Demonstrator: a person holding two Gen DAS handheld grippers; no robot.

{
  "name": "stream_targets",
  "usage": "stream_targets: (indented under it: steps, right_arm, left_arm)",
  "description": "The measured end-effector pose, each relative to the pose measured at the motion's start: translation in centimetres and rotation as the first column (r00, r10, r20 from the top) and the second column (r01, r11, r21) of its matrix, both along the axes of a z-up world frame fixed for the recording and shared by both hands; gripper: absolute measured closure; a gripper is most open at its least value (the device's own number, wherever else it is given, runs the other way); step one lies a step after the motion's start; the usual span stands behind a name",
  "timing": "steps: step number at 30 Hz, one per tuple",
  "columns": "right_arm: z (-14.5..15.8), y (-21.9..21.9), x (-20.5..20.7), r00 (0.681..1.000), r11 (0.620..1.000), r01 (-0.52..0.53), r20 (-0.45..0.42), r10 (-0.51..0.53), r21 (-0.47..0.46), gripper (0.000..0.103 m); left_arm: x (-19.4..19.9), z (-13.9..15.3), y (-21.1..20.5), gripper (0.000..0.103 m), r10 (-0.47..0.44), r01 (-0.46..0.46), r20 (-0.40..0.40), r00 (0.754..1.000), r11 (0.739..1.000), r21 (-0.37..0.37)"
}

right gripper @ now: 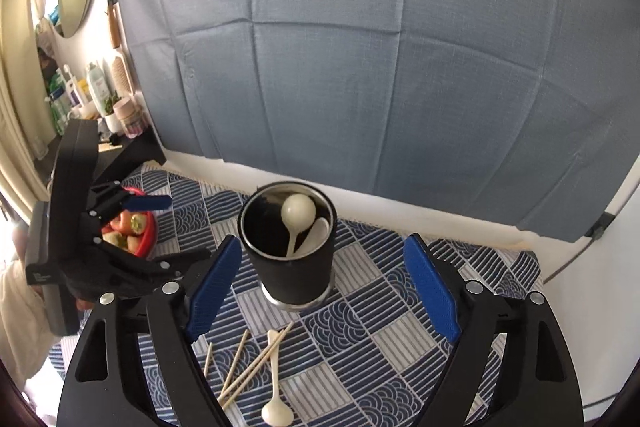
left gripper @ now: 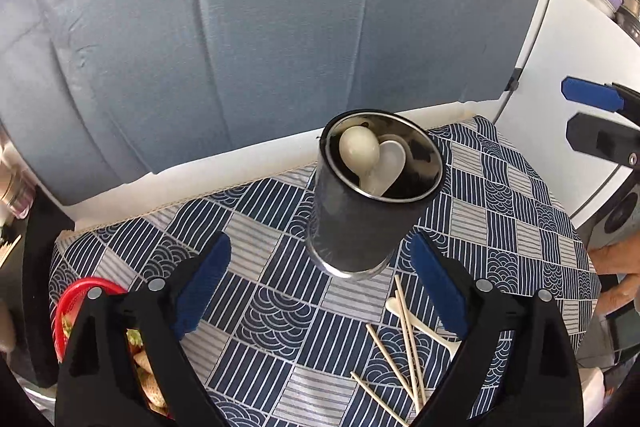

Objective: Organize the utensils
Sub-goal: 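Move the right tool down to the small white spoon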

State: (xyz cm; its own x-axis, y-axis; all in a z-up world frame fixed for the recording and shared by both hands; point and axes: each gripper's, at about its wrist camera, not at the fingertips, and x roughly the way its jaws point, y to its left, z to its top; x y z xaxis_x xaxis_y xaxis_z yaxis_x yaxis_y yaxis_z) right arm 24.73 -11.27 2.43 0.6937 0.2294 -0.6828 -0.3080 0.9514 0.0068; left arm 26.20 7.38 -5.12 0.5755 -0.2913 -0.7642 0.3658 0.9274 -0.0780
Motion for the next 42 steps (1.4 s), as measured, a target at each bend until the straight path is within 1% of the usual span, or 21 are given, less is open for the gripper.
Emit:
stream_targets:
  steps: [2,3,4,7,10,15,19,23,26,30,32,36,40,42]
  right_arm:
    - [-0.9,0.2,-0.3,0.999,1.0,-0.022,-0.034,0.022,-0.001,0.02]
    - [-1.5,0.3,-0.3,0.997,0.999,-0.043,-0.068,0.044,0.01,0.018]
    - [-2.1,0.4,-0.2,0.993,0.998,-0.062,-0.099,0.064,0.016,0.018]
    - [-3.8,0.6,-0.2,0.987,0.997,-0.072,-0.142,0.07,-0.011,0.018]
    - [-5.3,0.3,-0.3,0.972,0.994,-0.103,-0.208,0.11,0.043,0.017]
    - [-8.5,0.1,-0.6,0.95,0.992,-0.111,-0.286,0.122,0.054,0.017]
    - [-10.9,0.4,-1.2,0.932,0.99,-0.135,-0.333,0.14,0.04,0.017]
    - [-13.1,1.3,-1.6,0.913,0.985,-0.174,-0.374,0.165,0.011,0.017]
    - [-15.0,2.0,-2.0,0.895,0.978,-0.21,-0.405,0.186,-0.016,0.017]
    - [-18.1,2.8,-2.7,0.863,0.968,-0.247,-0.465,0.198,-0.047,0.017]
    - [-19.3,2.9,-3.0,0.846,0.965,-0.257,-0.493,0.204,-0.042,0.017]
    - [-21.2,3.4,-3.8,0.824,0.956,-0.287,-0.524,0.217,-0.055,0.017]
    - [-22.4,3.8,-4.4,0.81,0.947,-0.314,-0.54,0.23,-0.067,0.017]
    - [-22.8,3.9,-4.8,0.811,0.943,-0.322,-0.539,0.228,-0.086,0.017]
  left_arm:
    - [-0.7,-0.2,1.0,0.009,0.034,-0.034,-0.014,0.999,0.999,-0.014]
    - [-1.0,-0.3,1.4,0.009,0.049,-0.049,-0.018,0.999,0.999,-0.011]
    - [-1.4,-0.4,1.7,0.009,0.065,-0.065,-0.017,0.998,0.998,0.001]
    - [-2.9,-0.3,2.7,0.009,0.107,-0.107,-0.003,0.994,0.994,0.023]
    - [-4.6,-0.1,3.8,0.009,0.144,-0.144,0.015,0.989,0.988,0.051]
    - [-7.0,-0.5,5.5,0.007,0.2,-0.199,0.008,0.98,0.973,0.115]
    - [-8.7,-1.5,6.7,0.007,0.249,-0.245,-0.009,0.968,0.958,0.146]
    - [-10.4,-2.4,7.7,0.007,0.306,-0.296,-0.044,0.951,0.943,0.152]
    - [-11.6,-3.0,7.7,0.007,0.317,-0.303,-0.056,0.947,0.937,0.173]
    - [-13.1,-3.4,7.8,0.007,0.341,-0.324,-0.06,0.938,0.925,0.197]
    - [-13.8,-3.6,8.0,0.007,0.355,-0.336,-0.068,0.932,0.92,0.2]
    - [-15.0,-3.7,8.0,0.007,0.38,-0.355,-0.079,0.922,0.908,0.222]
    - [-16.0,-3.7,8.1,0.007,0.405,-0.379,-0.087,0.91,0.899,0.219]
    - [-16.3,-3.9,8.1,0.007,0.417,-0.389,-0.094,0.904,0.895,0.22]
